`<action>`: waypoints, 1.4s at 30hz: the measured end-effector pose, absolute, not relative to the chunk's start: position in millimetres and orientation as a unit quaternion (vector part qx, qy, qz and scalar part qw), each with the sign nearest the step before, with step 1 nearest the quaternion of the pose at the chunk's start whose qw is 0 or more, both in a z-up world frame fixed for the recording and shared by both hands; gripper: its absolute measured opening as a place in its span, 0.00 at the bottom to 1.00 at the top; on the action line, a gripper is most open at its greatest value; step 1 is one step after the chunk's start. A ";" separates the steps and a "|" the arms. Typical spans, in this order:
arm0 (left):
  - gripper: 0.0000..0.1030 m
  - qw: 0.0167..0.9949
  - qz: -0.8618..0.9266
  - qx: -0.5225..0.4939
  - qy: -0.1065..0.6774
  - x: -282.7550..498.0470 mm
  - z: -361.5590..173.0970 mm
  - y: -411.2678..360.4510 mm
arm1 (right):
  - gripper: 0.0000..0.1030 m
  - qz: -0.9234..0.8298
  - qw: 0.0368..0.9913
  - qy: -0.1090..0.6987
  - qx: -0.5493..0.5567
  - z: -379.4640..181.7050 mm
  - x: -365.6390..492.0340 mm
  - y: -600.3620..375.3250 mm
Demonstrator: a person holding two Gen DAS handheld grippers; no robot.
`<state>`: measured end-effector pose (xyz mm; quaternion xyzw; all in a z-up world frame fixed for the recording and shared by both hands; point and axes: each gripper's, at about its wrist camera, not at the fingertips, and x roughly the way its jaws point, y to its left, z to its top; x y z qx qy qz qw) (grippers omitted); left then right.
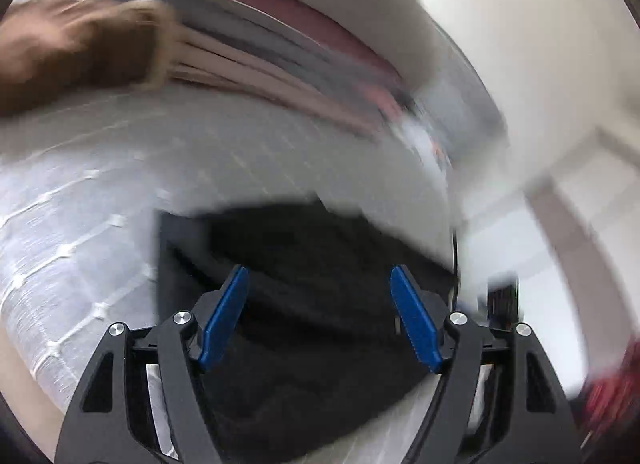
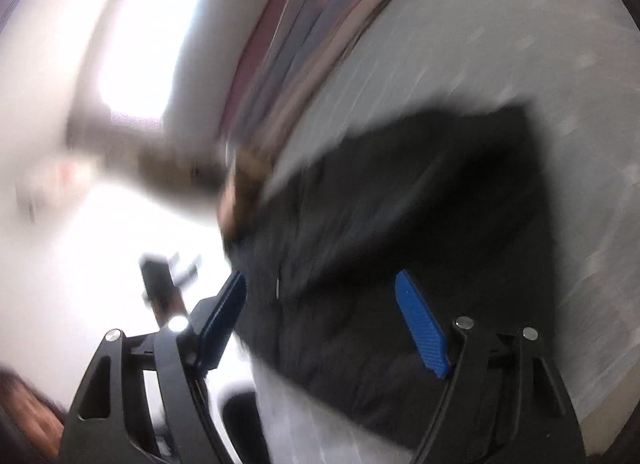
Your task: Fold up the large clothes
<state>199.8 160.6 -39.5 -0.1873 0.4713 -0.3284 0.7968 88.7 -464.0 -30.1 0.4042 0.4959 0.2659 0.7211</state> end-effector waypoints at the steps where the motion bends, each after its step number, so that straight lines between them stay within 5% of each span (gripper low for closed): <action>1: 0.68 0.792 -0.342 -0.166 0.477 190.9 -42.3 148.9 | 0.72 0.284 0.716 0.507 0.387 -31.0 89.6 -442.5; 13: 0.68 0.726 -0.398 -0.092 0.553 184.6 -100.5 68.6 | 0.72 0.333 0.682 0.543 0.359 -50.8 146.5 -371.2; 26: 0.68 0.812 -0.308 -0.219 0.445 245.1 -65.3 106.7 | 0.72 0.238 0.700 0.433 0.515 -62.5 221.6 -436.0; 34: 0.68 0.819 -0.314 -0.145 0.457 232.9 -72.6 80.7 | 0.72 0.185 0.807 0.429 0.360 -25.9 188.0 -423.4; 42: 0.68 0.816 -0.256 -0.130 0.502 262.2 -120.2 75.6 | 0.73 0.140 0.793 0.464 0.370 -71.3 193.0 -444.4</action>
